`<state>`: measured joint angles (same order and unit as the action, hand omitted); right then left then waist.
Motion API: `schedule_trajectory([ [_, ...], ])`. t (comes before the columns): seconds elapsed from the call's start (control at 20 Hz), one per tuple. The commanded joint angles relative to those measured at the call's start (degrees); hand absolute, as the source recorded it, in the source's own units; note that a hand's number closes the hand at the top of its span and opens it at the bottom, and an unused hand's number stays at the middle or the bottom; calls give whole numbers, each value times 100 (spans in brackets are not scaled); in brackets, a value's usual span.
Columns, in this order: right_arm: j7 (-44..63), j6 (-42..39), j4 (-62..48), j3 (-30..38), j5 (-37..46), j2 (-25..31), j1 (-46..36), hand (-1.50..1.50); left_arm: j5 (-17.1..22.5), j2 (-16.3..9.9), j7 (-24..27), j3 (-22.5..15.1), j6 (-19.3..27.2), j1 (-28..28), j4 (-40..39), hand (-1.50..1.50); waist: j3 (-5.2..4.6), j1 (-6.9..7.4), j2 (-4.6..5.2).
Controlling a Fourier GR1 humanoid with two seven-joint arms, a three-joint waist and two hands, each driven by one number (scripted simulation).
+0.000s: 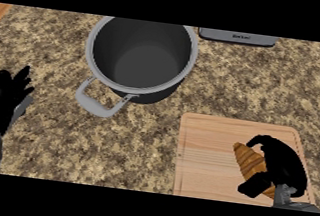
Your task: Pick the croissant from the cutting board and place it in the pot
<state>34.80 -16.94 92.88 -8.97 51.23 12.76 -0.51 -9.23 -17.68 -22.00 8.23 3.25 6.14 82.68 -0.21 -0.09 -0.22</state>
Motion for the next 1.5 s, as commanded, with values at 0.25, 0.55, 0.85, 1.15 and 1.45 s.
schedule_trajectory([
  [0.25,-350,488,-28,-288,853,139,-103,150,-47,-58,-126,175,-133,124,-31,0,21,6,21],
  [0.55,-505,97,191,38,844,257,-223,150,-294,279,241,64,64,31,-216,0,21,6,20],
  [0.85,-96,-303,582,28,1145,176,-600,150,-390,346,142,56,77,34,-77,0,20,8,20],
  [1.15,359,136,2154,-240,1556,-31,-301,150,-401,294,-207,17,-6,33,85,0,20,-52,4],
  [1.45,249,141,3481,-39,1257,-84,-1438,150,-155,118,49,260,-190,-84,70,0,14,-13,-11],
])
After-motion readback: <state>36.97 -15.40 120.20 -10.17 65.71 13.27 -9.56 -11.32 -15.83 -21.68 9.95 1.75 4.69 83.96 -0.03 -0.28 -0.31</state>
